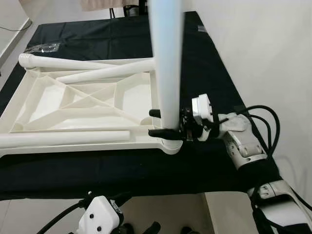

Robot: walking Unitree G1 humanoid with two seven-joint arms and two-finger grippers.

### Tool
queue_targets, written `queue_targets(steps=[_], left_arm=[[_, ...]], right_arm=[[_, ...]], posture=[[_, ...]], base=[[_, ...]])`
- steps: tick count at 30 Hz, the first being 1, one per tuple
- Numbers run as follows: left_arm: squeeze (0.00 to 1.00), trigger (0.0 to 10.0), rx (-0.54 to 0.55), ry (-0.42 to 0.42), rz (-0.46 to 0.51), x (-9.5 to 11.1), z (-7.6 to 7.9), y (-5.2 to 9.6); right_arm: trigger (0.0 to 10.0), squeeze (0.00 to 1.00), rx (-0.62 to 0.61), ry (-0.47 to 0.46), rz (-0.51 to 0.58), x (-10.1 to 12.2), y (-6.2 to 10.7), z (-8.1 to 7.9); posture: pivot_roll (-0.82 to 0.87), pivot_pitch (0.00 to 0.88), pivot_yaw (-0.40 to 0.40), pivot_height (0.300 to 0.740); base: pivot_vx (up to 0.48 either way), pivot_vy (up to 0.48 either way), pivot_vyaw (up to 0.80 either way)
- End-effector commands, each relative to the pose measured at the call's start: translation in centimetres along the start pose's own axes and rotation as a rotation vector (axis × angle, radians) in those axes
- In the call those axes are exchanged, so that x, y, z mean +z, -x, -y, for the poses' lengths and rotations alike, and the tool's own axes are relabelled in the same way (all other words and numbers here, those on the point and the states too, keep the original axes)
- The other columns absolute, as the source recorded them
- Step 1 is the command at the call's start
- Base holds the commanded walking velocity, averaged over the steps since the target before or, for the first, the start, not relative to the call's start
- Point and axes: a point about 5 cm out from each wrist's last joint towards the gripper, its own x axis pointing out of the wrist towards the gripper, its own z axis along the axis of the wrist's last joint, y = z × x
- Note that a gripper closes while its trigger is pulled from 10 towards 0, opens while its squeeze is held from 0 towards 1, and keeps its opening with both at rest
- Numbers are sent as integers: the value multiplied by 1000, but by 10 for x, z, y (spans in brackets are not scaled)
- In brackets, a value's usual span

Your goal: Building children table

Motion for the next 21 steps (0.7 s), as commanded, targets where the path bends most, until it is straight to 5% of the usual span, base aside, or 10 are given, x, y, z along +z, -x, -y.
queue_targets(steps=[1,21], left_arm=[[0,10000,-8,13,-39,-5,1,2],[0,10000,-19,22,-41,-5,4,2]], right_arm=[[10000,0,-143,-250,-270,-67,28,-15],[10000,0,-445,-347,-220,-69,33,10]], posture=[[148,337,38,740],[136,329,39,740]], base=[[0,0,0],[0,0,0]])
